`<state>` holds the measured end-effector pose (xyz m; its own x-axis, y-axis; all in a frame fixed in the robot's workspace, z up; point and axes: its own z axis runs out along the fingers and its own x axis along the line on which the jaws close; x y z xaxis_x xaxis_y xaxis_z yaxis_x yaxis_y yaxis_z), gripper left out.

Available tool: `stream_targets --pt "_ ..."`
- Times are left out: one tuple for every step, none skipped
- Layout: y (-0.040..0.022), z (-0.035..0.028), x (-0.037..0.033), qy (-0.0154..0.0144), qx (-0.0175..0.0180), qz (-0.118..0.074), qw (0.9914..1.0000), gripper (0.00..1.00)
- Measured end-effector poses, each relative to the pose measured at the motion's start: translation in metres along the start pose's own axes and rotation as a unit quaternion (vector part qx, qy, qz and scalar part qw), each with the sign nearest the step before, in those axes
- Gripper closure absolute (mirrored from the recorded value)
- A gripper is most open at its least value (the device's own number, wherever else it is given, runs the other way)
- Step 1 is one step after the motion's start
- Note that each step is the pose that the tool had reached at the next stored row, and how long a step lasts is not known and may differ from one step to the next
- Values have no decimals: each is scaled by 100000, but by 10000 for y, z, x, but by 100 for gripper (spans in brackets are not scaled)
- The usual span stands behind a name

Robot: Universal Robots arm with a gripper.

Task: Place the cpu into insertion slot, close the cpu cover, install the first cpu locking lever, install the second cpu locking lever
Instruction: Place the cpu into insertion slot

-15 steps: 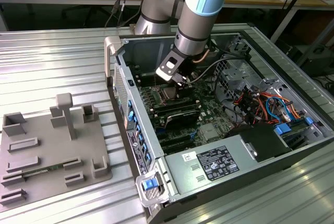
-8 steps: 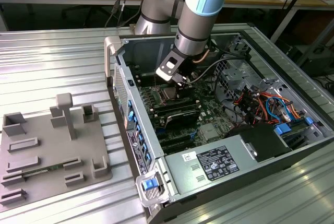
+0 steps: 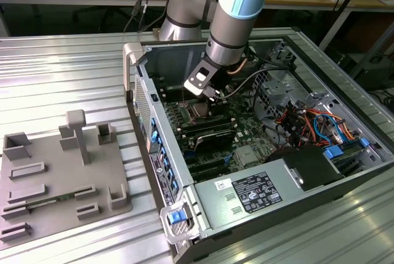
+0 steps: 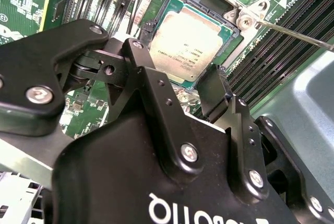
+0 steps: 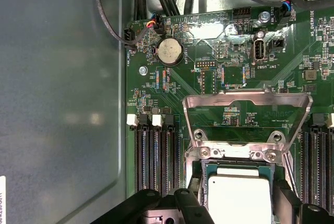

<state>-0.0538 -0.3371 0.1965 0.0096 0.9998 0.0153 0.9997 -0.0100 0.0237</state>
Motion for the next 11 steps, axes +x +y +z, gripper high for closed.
stream_targets --pt "0 0 0 2 -1 3 100000 39" --pt "0 0 0 3 -1 2 100000 39" --pt "0 0 0 5 1 3 100000 39" --pt "0 0 0 1 -2 25 100000 39" --pt "0 1 0 3 -2 73 100000 39" --pt "0 0 0 -1 -1 147 100000 39" --pt "0 1 0 -2 -5 254 100000 39" --pt "0 1 0 -5 -6 341 99999 39" --pt "0 1 0 -12 -13 675 99998 39" --pt "0 1 0 -18 -13 846 99996 39" --pt "0 1 0 -18 -14 849 99996 39"
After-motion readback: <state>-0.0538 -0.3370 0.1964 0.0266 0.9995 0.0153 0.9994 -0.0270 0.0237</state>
